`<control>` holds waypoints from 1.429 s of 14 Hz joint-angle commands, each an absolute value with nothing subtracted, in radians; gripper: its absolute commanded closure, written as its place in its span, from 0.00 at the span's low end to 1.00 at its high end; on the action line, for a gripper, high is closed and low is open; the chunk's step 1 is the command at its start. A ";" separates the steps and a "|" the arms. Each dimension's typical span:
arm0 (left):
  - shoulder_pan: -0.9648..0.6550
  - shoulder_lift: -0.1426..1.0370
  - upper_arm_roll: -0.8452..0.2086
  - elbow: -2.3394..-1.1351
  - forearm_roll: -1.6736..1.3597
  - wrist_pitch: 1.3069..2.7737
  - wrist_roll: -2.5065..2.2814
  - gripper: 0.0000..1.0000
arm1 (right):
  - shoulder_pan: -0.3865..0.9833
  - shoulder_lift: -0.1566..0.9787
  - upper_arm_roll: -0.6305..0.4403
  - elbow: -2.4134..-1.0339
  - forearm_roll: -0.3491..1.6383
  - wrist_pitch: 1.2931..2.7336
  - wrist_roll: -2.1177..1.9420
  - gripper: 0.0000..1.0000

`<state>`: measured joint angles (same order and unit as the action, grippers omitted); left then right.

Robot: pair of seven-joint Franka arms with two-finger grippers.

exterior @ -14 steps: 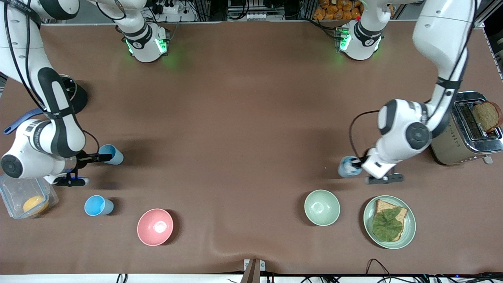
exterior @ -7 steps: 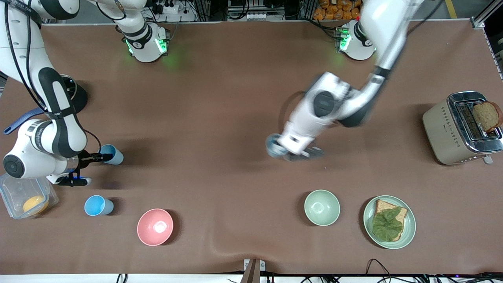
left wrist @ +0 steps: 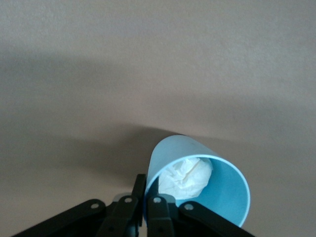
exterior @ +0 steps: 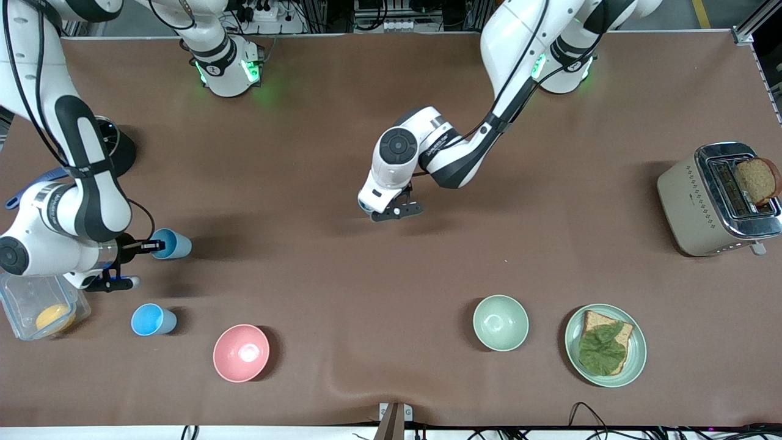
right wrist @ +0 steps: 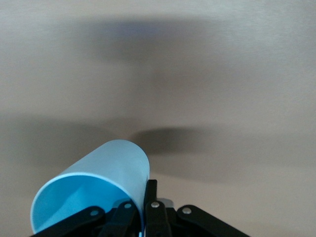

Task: Stack blue cups with both arms
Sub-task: 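Carry the cup with the left gripper to the table middle and set down, then lower the right gripper's cup into the placed cup while the left gripper withdraws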

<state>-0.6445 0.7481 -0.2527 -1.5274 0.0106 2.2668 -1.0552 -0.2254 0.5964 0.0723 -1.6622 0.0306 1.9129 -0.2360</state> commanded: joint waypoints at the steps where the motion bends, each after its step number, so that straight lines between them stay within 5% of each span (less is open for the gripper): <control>1: -0.652 0.724 -0.232 -1.497 0.028 2.243 -1.078 0.00 | -0.210 0.517 0.112 -1.681 0.084 1.821 -0.219 1.00; 5: -0.623 0.528 -0.219 -1.490 0.029 2.085 -1.072 0.00 | -0.041 0.431 0.138 -1.692 0.172 1.749 -0.012 1.00; 11: -0.346 0.232 -0.221 -1.485 0.092 1.751 -0.720 0.00 | 0.340 0.437 0.140 -1.687 0.268 1.873 0.568 1.00; 16: -0.080 0.141 -0.230 -1.489 0.094 1.609 -0.526 0.00 | 0.503 0.488 0.140 -1.690 0.272 2.028 0.834 1.00; 20: -0.067 0.069 -0.152 -1.549 0.089 1.608 -0.368 0.00 | 0.586 0.529 0.138 -1.690 0.272 2.118 0.949 1.00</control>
